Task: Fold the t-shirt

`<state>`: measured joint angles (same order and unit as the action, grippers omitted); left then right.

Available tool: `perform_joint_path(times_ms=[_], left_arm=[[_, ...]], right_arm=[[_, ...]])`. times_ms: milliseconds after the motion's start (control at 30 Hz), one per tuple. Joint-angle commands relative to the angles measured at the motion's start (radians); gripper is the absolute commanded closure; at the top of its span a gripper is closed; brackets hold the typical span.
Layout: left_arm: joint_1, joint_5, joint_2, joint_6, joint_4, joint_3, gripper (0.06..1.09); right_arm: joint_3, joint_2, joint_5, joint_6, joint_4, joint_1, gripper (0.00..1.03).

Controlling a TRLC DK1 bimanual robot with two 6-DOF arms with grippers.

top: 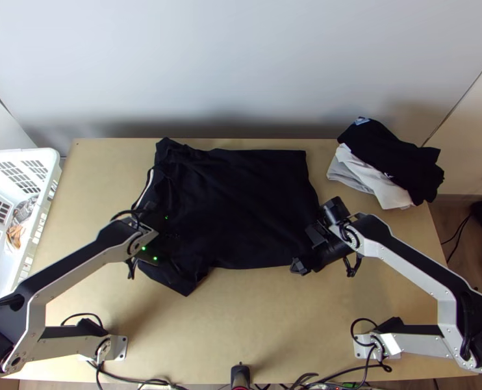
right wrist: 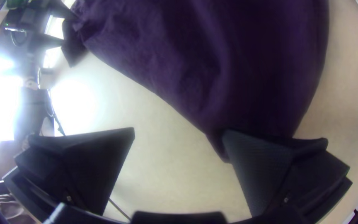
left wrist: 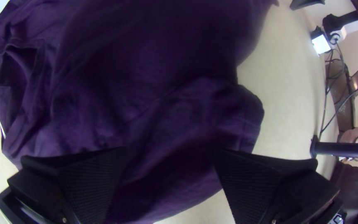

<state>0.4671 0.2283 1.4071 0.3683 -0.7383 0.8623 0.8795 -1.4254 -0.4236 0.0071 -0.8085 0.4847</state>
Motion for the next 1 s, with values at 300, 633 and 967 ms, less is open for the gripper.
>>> perform_joint_path(times_ms=[300, 633, 967], left_arm=[[0.143, -0.126, -0.003, -0.028, 0.116, -0.124, 1.05], [0.142, -0.116, -0.137, 0.116, -0.062, -0.163, 1.05], [0.151, -0.099, -0.18, 0.267, -0.263, -0.174, 1.05]], right_arm=[[-0.01, -0.01, 0.0, 0.017, 0.025, 0.0, 0.05], [0.016, -0.021, 0.0, 0.016, 0.025, -0.011, 0.05], [0.015, -0.004, 0.0, -0.013, 0.005, -0.028, 0.05]])
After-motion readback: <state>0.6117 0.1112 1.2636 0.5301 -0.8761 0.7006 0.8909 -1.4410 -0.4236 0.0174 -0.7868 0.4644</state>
